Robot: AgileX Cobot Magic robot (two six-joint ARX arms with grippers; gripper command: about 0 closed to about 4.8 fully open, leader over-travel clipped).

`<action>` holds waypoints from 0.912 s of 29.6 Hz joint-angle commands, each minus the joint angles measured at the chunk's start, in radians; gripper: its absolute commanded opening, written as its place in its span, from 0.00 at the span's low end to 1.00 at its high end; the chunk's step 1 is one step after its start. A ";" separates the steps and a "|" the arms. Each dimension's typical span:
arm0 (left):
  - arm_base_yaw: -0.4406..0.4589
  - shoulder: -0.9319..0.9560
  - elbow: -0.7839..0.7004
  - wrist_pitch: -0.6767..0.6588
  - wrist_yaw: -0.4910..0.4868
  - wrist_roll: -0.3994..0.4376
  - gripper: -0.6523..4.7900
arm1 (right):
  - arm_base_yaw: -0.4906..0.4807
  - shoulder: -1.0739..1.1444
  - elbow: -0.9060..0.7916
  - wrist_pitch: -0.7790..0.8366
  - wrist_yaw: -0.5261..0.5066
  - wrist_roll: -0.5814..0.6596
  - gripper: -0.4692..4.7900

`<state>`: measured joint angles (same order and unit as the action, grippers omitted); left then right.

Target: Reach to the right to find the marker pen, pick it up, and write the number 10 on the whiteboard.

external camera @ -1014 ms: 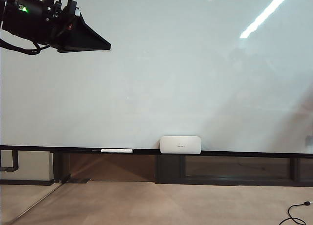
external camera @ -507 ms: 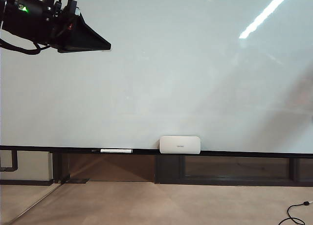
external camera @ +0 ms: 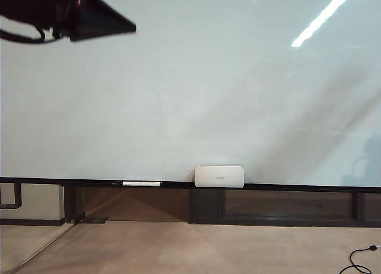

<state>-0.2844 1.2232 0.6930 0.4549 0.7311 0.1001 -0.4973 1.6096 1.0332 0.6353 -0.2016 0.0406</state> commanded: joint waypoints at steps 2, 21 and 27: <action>0.005 -0.060 0.005 0.029 -0.066 -0.047 0.11 | 0.069 -0.092 -0.066 -0.006 0.014 0.012 0.08; 0.033 -0.243 0.051 -0.242 -0.478 0.019 0.11 | 0.515 -0.124 0.014 -0.056 0.080 0.039 0.08; 0.030 -0.242 0.121 -0.284 -0.567 0.039 0.11 | 0.575 -0.093 0.126 -0.121 0.080 0.053 0.08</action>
<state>-0.2531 0.9840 0.7895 0.1848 0.2237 0.1383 0.0708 1.5116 1.1381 0.5304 -0.1249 0.0788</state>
